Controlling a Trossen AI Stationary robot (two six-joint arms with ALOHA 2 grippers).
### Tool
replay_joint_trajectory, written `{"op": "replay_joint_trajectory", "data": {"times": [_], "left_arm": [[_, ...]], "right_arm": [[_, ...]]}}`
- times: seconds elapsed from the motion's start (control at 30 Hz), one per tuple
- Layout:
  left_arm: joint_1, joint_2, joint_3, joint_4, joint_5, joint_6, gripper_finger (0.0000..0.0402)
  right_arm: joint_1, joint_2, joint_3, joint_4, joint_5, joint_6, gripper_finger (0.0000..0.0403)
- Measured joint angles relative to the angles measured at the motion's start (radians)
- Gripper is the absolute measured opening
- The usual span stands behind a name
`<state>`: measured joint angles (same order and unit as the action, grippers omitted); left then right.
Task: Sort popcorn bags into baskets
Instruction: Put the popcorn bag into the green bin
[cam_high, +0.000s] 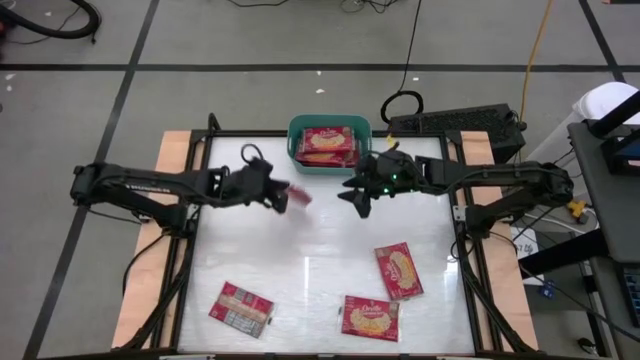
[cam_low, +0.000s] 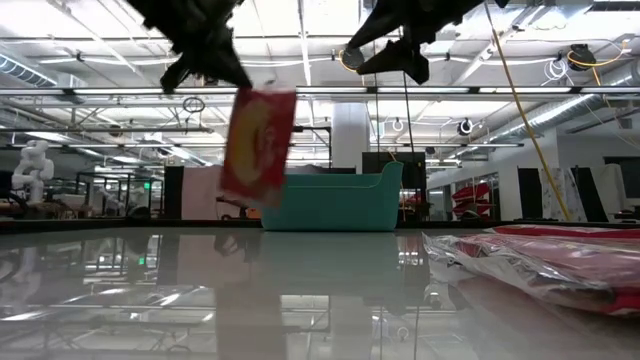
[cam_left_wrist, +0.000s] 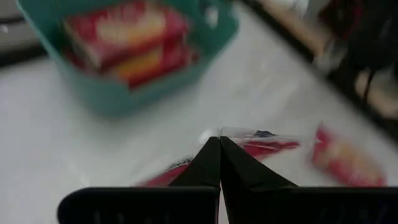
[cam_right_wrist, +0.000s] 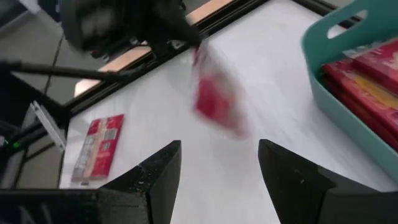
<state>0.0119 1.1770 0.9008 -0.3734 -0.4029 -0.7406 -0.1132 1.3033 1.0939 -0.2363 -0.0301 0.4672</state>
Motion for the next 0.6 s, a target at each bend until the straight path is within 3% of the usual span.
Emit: {"op": "replay_joint_trajectory", "data": {"times": [0.1, 0.33, 0.6], "left_arm": [[0.027, 0.000, 0.044, 0.070, -0.047, 0.007, 0.0001], [0.092, 0.000, 0.111, 0.269, -0.046, -0.002, 0.0000], [0.126, 0.000, 0.184, 0.370, -0.044, 0.014, 0.0000]], "right_arm": [[0.029, 0.000, 0.000, 0.000, 0.038, -0.029, 0.0208], [0.050, 0.000, 0.000, 0.083, 0.137, -0.126, 0.0214], [0.048, 0.011, 0.001, 0.209, 0.229, -0.144, 0.0279]]}}
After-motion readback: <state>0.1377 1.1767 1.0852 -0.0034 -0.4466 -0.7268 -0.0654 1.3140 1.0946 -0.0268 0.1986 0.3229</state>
